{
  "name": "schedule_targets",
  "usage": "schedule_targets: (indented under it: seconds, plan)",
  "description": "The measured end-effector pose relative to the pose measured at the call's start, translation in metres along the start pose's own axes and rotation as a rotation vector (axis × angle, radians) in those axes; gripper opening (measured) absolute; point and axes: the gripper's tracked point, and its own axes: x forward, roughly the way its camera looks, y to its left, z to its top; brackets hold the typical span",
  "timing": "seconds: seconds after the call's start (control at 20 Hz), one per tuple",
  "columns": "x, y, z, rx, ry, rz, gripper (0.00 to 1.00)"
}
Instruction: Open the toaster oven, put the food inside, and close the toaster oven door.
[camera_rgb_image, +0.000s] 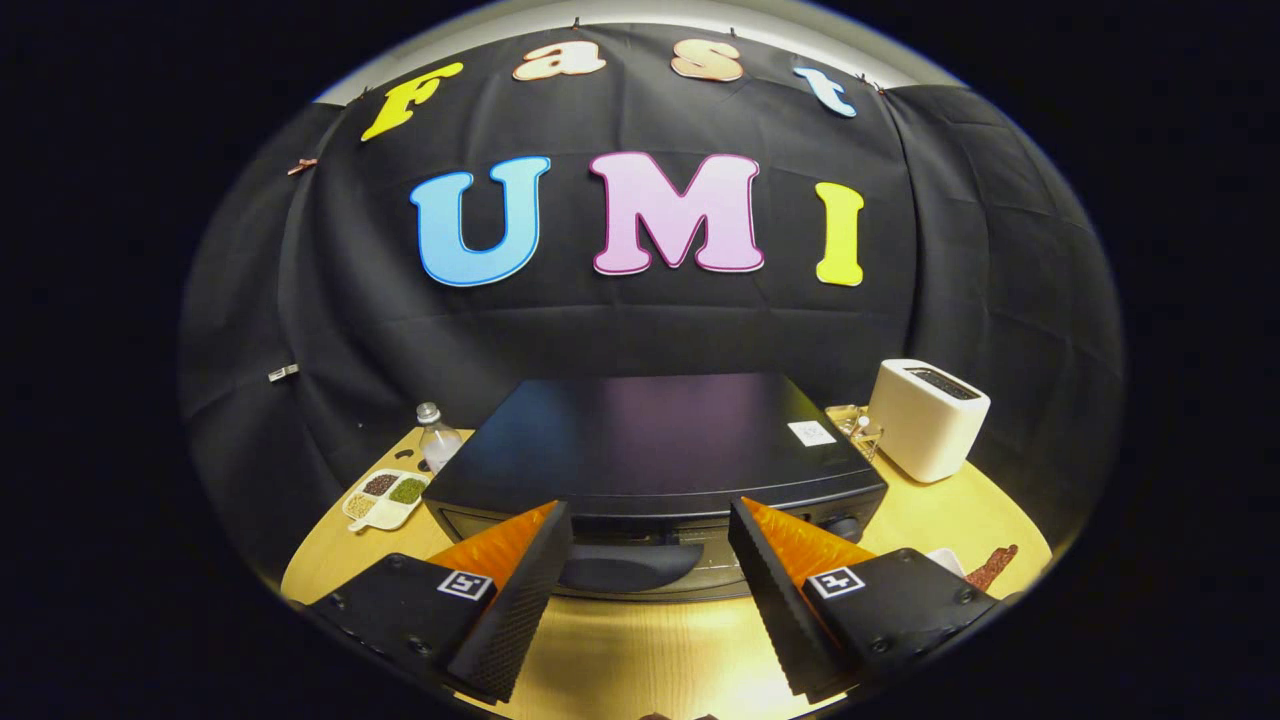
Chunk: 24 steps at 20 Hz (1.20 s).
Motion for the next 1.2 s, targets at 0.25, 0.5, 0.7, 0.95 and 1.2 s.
schedule_targets:
  seconds: [0.25, 0.5, 0.7, 0.95, 1.2]
  plan:
    - [0.012, 0.012, -0.015, -0.023, 0.032, 0.001, 0.98]
    - [0.015, 0.015, -0.017, -0.036, 0.028, -0.014, 0.99]
    - [0.001, 0.014, -0.026, -0.031, 0.039, 0.0, 0.99]
    - [-0.024, 0.013, -0.048, -0.004, 0.063, 0.029, 0.99]
    - [-0.051, 0.013, -0.079, -0.028, 0.09, 0.046, 0.99]
